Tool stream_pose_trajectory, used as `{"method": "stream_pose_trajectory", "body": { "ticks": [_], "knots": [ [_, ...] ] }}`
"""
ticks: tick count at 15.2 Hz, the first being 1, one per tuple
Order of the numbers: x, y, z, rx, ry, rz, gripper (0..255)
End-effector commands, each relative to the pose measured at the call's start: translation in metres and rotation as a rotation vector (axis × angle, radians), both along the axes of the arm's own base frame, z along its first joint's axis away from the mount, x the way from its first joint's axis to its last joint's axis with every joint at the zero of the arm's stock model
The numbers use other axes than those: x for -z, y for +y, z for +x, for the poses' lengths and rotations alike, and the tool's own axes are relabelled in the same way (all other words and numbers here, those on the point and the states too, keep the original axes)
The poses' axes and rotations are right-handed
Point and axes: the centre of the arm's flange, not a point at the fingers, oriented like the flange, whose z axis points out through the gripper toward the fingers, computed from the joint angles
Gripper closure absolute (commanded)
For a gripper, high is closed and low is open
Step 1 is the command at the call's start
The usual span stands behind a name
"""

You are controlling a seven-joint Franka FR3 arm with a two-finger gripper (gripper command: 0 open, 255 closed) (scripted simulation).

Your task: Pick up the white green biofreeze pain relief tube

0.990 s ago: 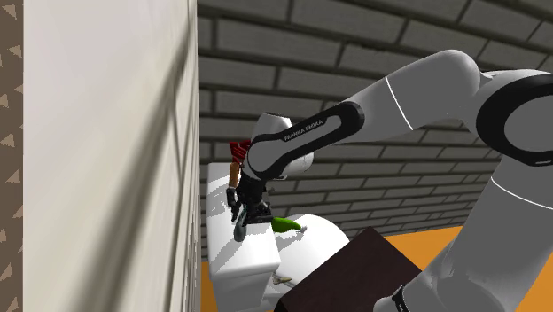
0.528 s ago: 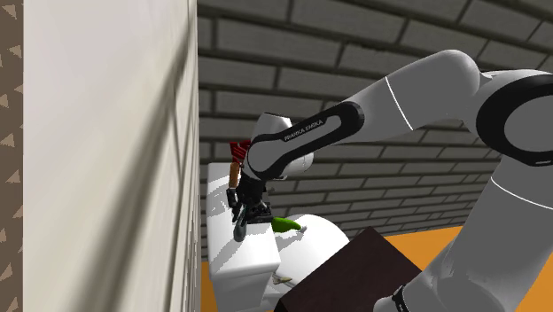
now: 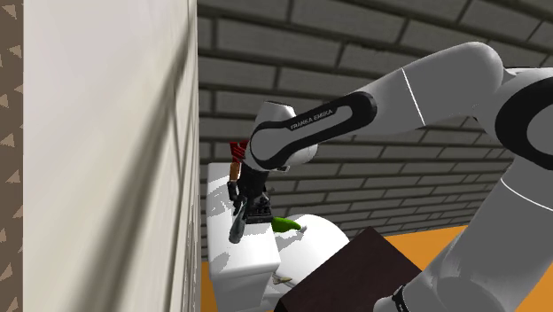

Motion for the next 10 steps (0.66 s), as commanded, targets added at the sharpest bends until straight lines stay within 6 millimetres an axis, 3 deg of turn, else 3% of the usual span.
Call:
{"method": "stream_pose_trajectory", "body": {
  "ticks": [1,8,10],
  "knots": [
    [-0.011,0.000,0.000,0.000,0.000,0.000,255],
    [-0.048,0.000,0.000,0.000,0.000,0.000,255],
    [-0.048,0.000,0.000,0.000,0.000,0.000,255]
  ]
}}
